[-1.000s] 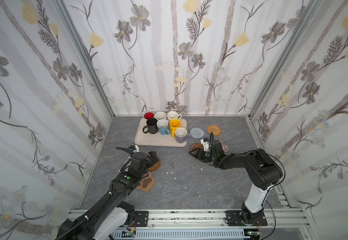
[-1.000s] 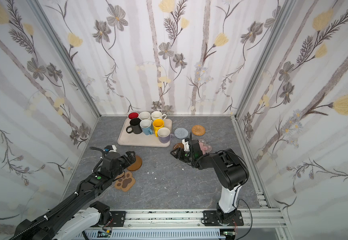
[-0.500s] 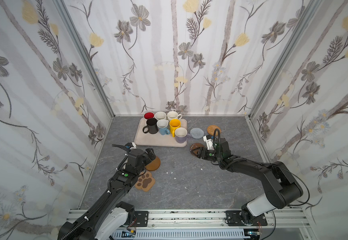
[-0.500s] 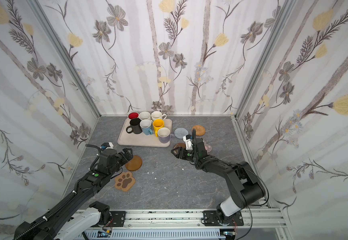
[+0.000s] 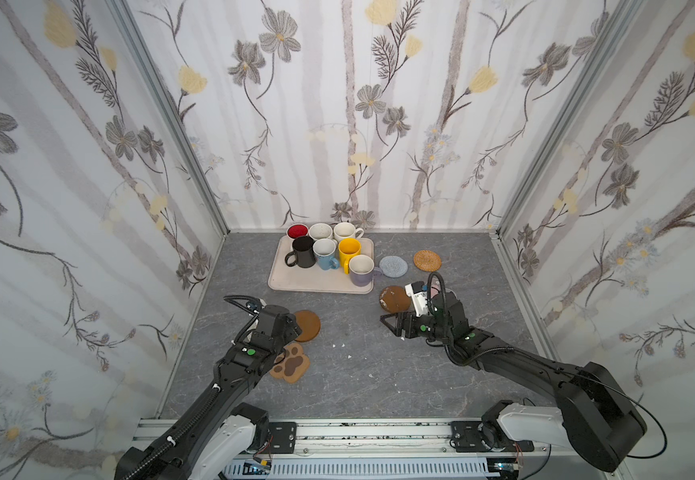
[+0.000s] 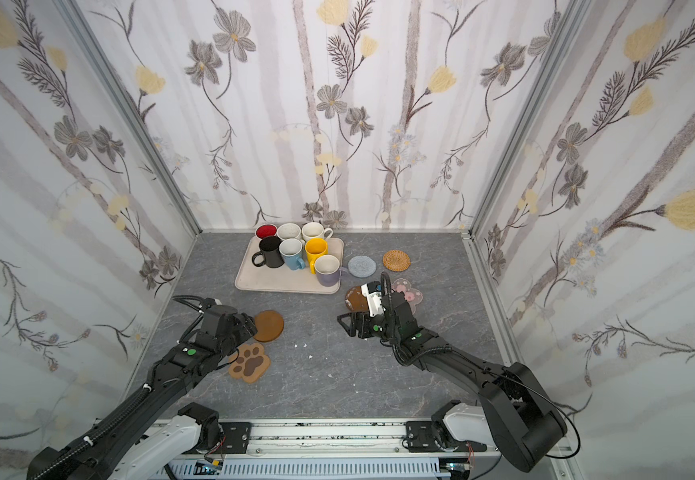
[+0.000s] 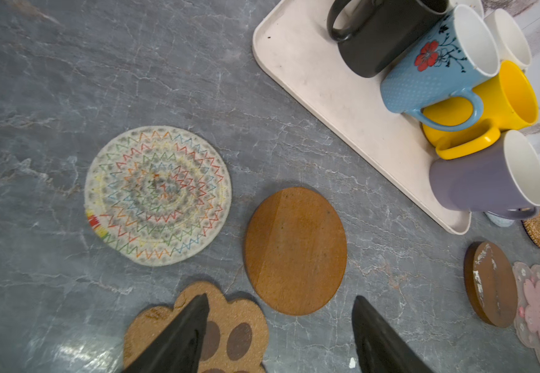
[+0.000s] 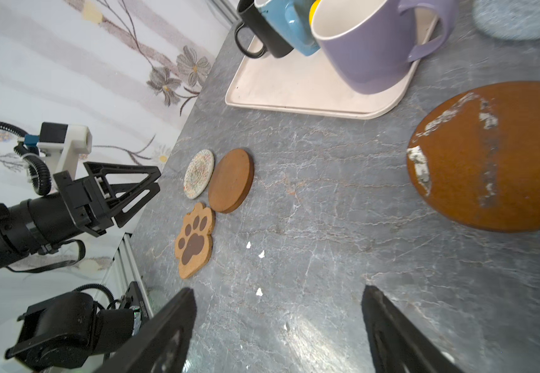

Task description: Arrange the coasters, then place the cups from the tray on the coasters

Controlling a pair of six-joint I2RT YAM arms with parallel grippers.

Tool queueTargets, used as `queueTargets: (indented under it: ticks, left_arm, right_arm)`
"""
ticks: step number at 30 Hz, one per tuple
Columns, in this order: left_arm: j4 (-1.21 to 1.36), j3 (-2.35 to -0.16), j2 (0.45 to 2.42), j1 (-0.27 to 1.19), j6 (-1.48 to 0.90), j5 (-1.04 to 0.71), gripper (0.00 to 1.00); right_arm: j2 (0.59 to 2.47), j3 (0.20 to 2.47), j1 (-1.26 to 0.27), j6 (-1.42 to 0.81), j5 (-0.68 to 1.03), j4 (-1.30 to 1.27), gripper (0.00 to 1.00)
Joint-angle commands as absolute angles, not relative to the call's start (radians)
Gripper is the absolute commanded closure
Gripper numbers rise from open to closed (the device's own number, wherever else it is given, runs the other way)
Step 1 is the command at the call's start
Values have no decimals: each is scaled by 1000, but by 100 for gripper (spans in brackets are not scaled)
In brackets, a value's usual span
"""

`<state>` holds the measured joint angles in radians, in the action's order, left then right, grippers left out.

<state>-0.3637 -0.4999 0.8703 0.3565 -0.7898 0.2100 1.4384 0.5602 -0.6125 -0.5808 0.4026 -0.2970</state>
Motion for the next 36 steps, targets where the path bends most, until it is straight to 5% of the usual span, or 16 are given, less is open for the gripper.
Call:
queueTargets:
  ticks: [1, 14, 23, 36]
  left_arm:
    - [-406, -481, 840, 356, -841, 244, 31]
    - [-352, -387, 800, 352, -901, 251, 42]
    - [-227, -512, 1091, 309, -769, 196, 13]
    - [-101, -568, 1282, 189, -727, 128, 8]
  right_arm:
    - [1472, 583, -634, -555, 425, -268, 18]
    - [1642, 687, -751, -600, 440, -285, 22]
    - [1611, 701, -750, -615, 376, -269, 22]
    - [1605, 694, -699, -604, 362, -265, 21]
